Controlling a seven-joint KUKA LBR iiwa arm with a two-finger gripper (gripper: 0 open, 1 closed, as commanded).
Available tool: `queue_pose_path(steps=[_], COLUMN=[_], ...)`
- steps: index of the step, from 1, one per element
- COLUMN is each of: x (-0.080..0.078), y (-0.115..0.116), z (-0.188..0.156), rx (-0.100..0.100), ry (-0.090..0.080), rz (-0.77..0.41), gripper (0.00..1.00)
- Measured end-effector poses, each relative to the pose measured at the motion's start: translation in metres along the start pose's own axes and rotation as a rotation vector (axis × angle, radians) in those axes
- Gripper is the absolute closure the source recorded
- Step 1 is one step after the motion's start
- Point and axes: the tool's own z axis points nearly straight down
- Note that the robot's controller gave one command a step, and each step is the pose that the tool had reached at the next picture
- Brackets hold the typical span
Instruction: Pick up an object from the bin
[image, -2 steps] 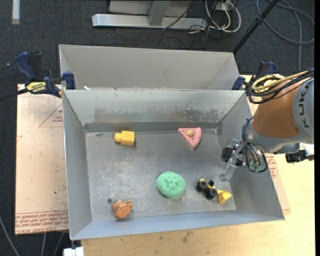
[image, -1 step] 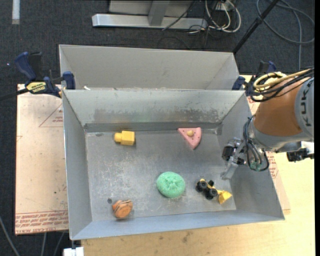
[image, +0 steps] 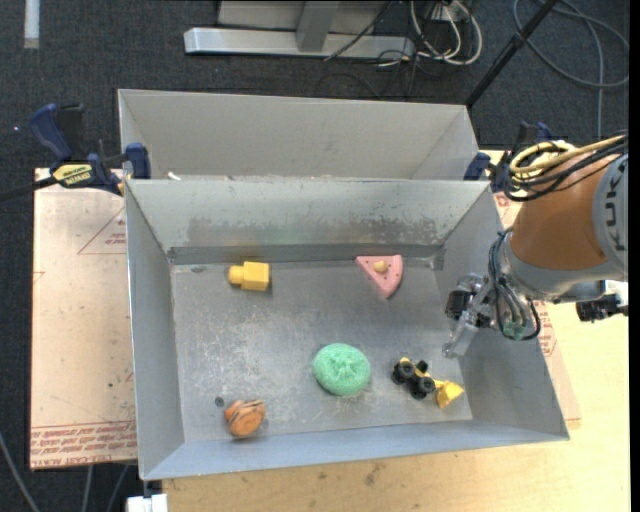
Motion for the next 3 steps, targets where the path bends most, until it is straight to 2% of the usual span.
queue_pose_path(steps=[2,3], x=[-0.0005,0.0009], y=[0.0002,0.0001], z=[-0.0076,-0.0132], rx=[0.000,0.001], ry=[-0.001,0.007], rz=[-0.001,-0.001], gripper=[1.00,1.00])
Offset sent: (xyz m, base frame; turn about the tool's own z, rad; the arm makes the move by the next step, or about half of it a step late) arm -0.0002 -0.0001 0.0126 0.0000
